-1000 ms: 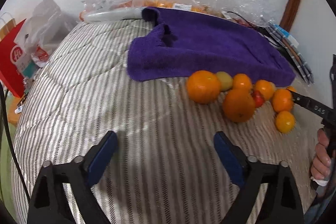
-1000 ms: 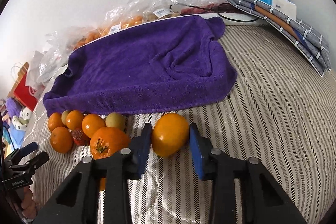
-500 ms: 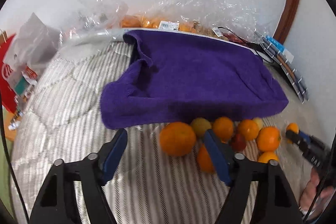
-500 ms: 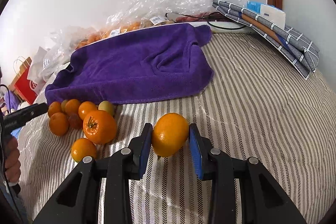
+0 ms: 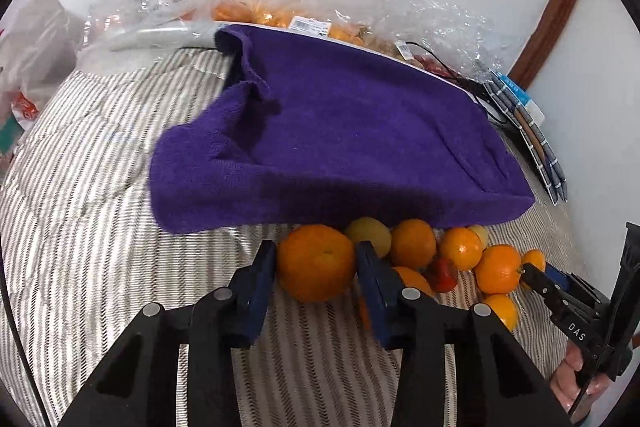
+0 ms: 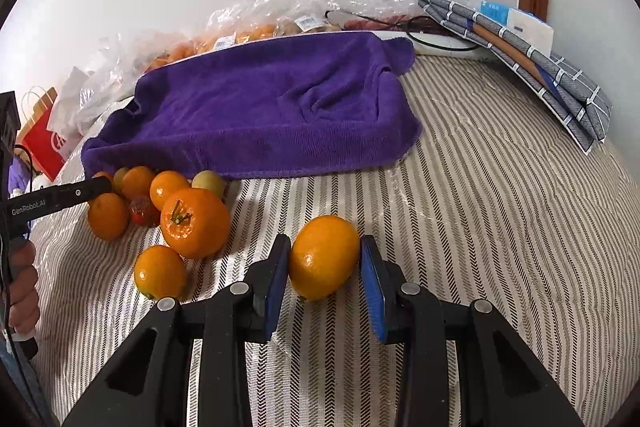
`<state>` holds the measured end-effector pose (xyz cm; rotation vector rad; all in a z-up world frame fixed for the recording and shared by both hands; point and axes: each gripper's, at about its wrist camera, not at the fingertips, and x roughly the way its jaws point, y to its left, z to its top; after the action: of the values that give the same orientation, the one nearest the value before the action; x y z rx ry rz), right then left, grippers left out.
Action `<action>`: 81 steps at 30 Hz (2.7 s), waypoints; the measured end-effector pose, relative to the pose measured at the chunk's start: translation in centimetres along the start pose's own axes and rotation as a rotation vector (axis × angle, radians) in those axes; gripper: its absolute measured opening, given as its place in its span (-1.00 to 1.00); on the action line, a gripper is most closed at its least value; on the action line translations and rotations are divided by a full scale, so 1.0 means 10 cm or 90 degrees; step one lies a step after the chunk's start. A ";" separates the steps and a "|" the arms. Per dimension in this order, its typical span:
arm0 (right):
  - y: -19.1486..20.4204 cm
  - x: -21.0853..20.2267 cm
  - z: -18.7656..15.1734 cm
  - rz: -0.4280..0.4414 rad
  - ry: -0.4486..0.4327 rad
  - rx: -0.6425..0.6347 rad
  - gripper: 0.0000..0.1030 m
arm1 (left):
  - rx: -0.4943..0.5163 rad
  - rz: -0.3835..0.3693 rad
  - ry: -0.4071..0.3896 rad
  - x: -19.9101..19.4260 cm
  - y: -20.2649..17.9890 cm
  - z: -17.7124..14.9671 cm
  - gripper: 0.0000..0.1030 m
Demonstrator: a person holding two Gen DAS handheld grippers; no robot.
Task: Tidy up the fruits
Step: 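Grasp a large orange with the right tool while the left tool grasps another orange, then lift both held oranges onto the purple towel and open both tools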
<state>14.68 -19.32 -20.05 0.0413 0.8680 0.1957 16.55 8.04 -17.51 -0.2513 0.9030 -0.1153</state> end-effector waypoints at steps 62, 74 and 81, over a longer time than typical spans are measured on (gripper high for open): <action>0.08 -0.67 1.26 0.007 -0.122 0.021 -0.33 | -0.014 0.014 -0.177 -1.08 -0.04 0.94 -0.24; 0.08 -0.06 1.86 -0.010 -0.145 0.014 -0.33 | -0.040 0.000 -0.195 -0.23 -0.17 1.50 -0.24; -0.06 0.57 1.71 -0.003 -0.084 0.013 -0.33 | -0.041 0.019 -0.127 0.34 -0.09 1.42 -0.24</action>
<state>31.37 -18.07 -13.40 0.0707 0.7393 0.1770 29.79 8.82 -11.42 -0.3035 0.7132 -0.0325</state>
